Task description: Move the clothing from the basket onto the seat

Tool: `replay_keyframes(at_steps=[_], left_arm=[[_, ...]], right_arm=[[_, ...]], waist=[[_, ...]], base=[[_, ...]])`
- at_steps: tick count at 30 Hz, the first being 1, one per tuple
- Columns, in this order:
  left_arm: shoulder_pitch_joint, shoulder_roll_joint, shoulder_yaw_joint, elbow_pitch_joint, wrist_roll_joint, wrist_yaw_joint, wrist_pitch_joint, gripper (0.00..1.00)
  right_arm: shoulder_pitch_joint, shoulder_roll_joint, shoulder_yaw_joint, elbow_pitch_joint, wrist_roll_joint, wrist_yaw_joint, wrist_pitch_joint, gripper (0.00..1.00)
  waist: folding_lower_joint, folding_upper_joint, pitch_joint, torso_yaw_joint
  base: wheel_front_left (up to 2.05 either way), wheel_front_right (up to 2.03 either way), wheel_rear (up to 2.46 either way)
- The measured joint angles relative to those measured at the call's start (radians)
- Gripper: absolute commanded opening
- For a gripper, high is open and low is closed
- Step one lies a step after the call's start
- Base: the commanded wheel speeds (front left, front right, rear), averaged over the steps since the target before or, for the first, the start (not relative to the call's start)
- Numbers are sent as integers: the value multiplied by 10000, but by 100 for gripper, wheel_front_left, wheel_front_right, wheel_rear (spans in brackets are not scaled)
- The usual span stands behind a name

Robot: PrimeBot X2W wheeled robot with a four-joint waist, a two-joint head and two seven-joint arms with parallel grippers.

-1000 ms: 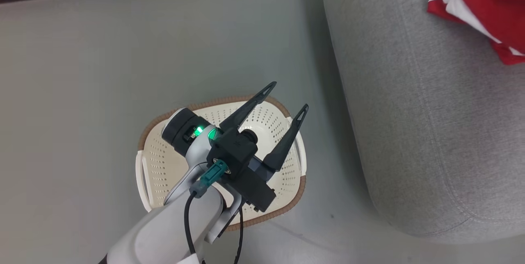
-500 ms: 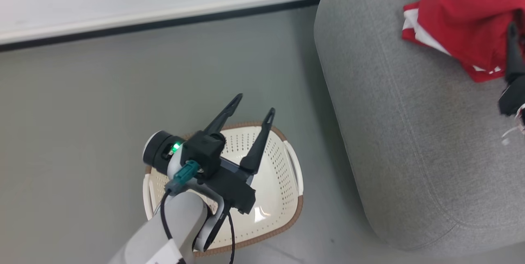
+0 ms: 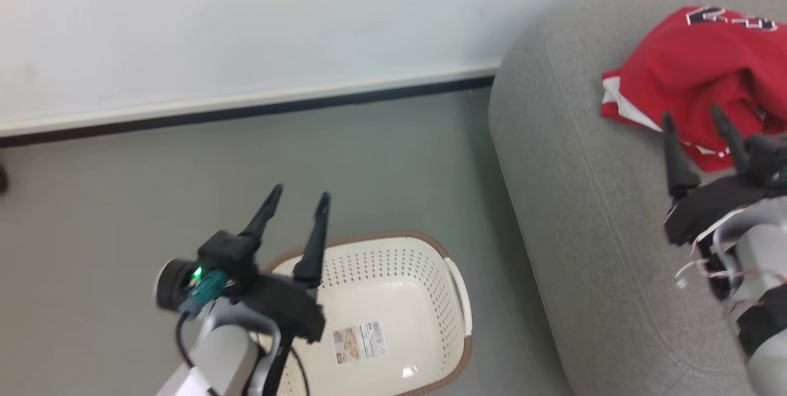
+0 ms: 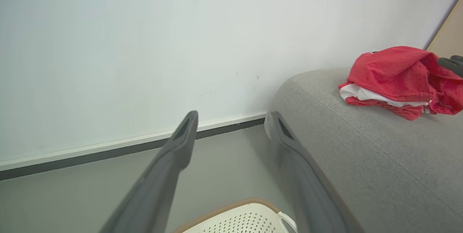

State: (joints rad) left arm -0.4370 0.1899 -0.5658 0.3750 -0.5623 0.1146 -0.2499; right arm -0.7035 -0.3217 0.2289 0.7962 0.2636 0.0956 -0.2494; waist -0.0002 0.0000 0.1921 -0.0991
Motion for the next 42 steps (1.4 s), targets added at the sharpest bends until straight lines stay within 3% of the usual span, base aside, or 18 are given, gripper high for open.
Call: replay_keyframes(at_steps=[10,19,30,42], left_arm=[[1562,468,1381,-282,-59,86,0,100],[2573,577,2439,-587,182,90,0,100],[3988,357,3463,-792,757,90,0,100],[4919,19,4161,-1273,1436,96,0,100]], right_arm=[[1819,842,0,-1812,75,-431,0,100],[3428,1229,21,-3407,2,-957,0,100],[5143,1365,-31,-4801,-150,-1488,0,100],[6818,1467,-234,-6019,-174,-1720,0,100]], waist=[[0,-1,-872,532],[1,-1,-1358,797],[1,-1,-1801,799],[2,-1,-2099,673]], base=[[0,0,0],[0,0,0],[0,0,0],[0,0,0]])
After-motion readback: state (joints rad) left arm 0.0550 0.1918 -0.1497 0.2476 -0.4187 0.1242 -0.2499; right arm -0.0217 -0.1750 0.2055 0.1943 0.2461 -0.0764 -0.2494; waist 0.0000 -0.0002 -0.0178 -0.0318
